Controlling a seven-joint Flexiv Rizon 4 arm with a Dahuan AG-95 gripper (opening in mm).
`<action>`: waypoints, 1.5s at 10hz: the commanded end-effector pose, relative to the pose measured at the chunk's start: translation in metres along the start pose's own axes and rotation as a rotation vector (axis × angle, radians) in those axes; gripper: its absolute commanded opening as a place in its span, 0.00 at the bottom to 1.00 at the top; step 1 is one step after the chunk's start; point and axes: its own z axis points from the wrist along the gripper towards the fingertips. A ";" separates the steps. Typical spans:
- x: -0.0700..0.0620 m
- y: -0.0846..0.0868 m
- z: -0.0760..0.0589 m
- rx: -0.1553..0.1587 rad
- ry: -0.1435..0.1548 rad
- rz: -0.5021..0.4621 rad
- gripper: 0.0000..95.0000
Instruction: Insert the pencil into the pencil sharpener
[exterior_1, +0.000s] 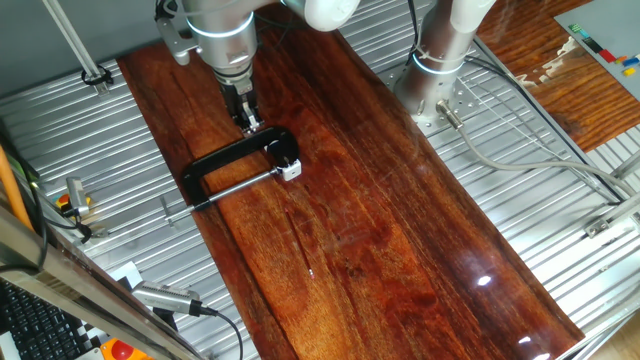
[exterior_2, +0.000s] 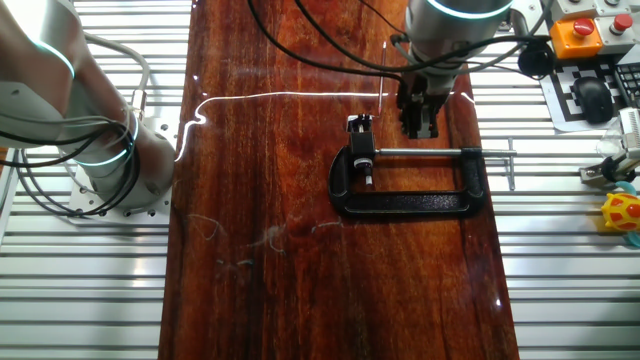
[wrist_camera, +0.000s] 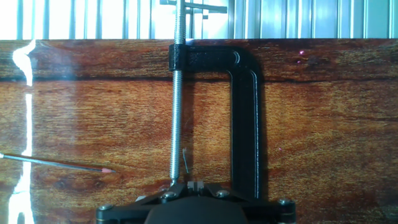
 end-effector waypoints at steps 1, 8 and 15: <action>0.001 0.000 0.000 0.012 0.005 -0.136 0.00; -0.008 0.031 0.014 0.072 0.040 -0.827 0.00; -0.011 0.034 0.014 0.060 0.040 -0.941 0.00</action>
